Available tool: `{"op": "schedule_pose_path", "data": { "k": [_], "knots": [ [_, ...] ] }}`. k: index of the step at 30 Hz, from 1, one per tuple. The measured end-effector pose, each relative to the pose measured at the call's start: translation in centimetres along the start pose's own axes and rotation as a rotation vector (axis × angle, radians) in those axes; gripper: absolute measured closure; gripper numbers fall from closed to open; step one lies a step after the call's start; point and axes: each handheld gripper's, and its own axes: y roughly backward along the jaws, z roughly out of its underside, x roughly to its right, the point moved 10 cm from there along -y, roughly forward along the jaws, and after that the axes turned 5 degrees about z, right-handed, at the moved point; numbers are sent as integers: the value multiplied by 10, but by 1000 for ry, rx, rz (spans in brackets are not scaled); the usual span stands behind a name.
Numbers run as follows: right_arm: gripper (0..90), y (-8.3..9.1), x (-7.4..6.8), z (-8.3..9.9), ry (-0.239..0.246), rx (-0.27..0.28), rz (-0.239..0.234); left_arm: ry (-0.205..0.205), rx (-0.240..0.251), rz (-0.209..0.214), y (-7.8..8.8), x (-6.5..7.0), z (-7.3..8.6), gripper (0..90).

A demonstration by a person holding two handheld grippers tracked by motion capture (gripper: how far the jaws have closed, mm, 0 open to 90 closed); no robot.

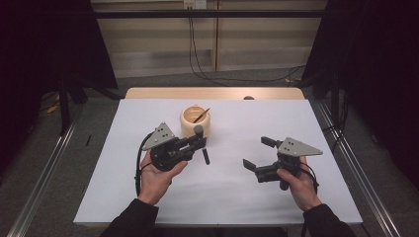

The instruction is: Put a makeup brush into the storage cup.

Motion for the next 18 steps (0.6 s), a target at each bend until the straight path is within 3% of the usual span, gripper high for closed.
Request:
{"op": "schedule_pose_path", "data": {
  "k": [2,3,5,9,13,18],
  "knots": [
    [5,4,2,2,1,-4,9,4,0,-4,1,-2,-1,776],
    [4,6,4,3,4,-8,16,5,5,14,1,-2,-2,776],
    [4,10,7,7,0,-18,25,0,0,-11,3,-5,-3,776],
    [4,17,15,12,-21,-24,49,2,9,-1,5,-7,-7,776],
    [4,24,17,14,-18,-27,57,-24,8,-18,9,-11,-13,776],
    [4,35,25,22,-26,-34,83,-20,14,-33,13,-17,-21,776]
  ]
}}
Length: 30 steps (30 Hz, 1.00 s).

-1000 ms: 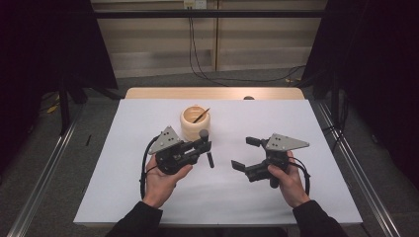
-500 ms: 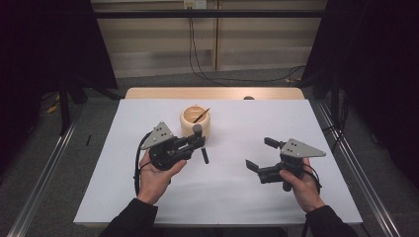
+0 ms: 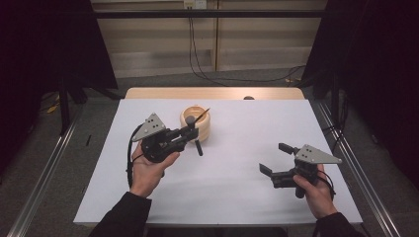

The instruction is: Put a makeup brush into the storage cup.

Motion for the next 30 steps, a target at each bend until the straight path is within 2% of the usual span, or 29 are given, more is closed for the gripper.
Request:
{"op": "schedule_pose_path", "data": {
  "k": [1,2,8,9,10,11,14,15,17,19,20,23,24,26,29,30],
  "knots": [
    [4,0,0,0,0,0,0,-7,0,6,0,-1,-1,776],
    [4,1,1,0,-7,2,6,-10,-2,-7,1,-2,-2,776],
    [6,6,2,6,-8,-2,19,-5,-5,-8,1,-8,-9,776],
    [5,7,3,7,-3,-5,23,-9,-7,-21,2,-10,-10,776],
    [6,8,3,8,-7,-4,27,3,3,-25,2,-11,-11,776],
    [5,8,3,8,-15,1,29,1,8,-17,2,-12,-13,776],
    [6,11,3,10,-12,-4,27,-1,7,-29,2,-13,-17,776],
    [6,11,3,11,-22,-3,28,-12,3,-37,3,-14,-18,776],
    [6,13,4,12,-23,-3,32,-4,18,-35,3,-16,-23,776],
    [7,14,6,13,-19,-3,40,-7,16,-50,3,-19,-26,776],
    [7,15,7,14,-8,-4,47,-6,19,-37,2,-19,-27,776],
    [8,19,10,14,-23,9,56,-11,15,-57,1,-24,-31,777],
    [8,20,10,14,-24,10,61,-9,18,-51,0,-25,-33,776],
    [8,22,10,16,-24,9,62,-27,9,-68,-1,-30,-37,776],
    [8,25,10,18,-26,6,64,-32,21,-74,-1,-36,-44,776],
    [8,26,11,19,-24,6,69,-26,23,-87,-2,-37,-46,776]
  ]
}}
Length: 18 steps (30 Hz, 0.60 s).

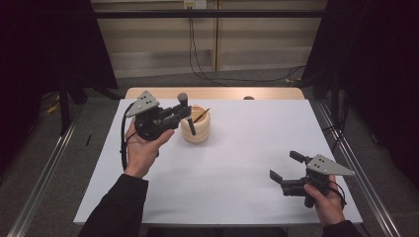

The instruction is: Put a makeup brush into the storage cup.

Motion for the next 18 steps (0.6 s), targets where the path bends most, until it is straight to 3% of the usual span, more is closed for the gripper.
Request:
{"op": "schedule_pose_path", "data": {
  "k": [3,7,9,14,16,17,18],
  "knots": [
    [8,2,0,1,-6,5,1,-15,-3,4,-4,-4,-2,776],
    [8,1,-2,1,-4,10,-3,-7,2,-13,-6,-9,-5,776],
    [8,0,-2,1,-8,10,-3,4,14,-2,-8,-9,-8,776],
    [7,1,-1,-2,-20,24,0,5,16,-33,-14,-20,-13,776],
    [7,1,0,-2,-30,26,2,11,23,-26,-16,-23,-14,776],
    [6,1,0,-2,-31,27,3,3,8,-47,-17,-27,-13,776],
    [6,1,0,-1,-30,25,0,0,6,-42,-18,-28,-13,776]
  ]
}}
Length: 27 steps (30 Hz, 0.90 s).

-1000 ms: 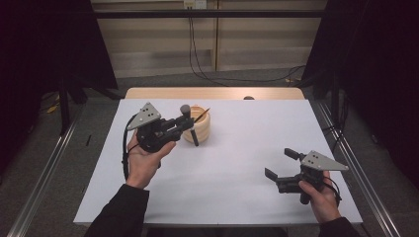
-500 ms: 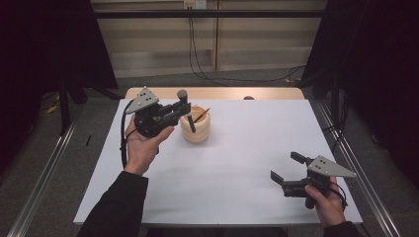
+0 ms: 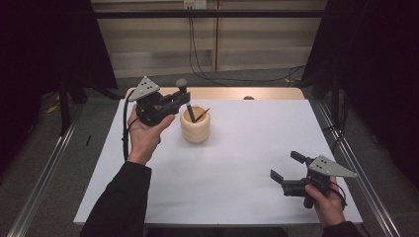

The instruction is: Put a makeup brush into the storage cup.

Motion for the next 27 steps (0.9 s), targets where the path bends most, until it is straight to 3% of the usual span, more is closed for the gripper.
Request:
{"op": "schedule_pose_path", "data": {
  "k": [7,13,19,27],
  "knots": [
    [4,-1,-1,0,-27,8,11,-1,-7,-22,-6,-15,1,776],
    [4,-2,2,0,-7,12,19,10,-17,-39,-13,-25,4,776],
    [4,-2,1,0,-21,9,13,18,-9,-41,-22,-32,6,776],
    [4,-1,1,0,-16,13,7,22,-40,-57,-36,-41,19,776]
  ]
}}
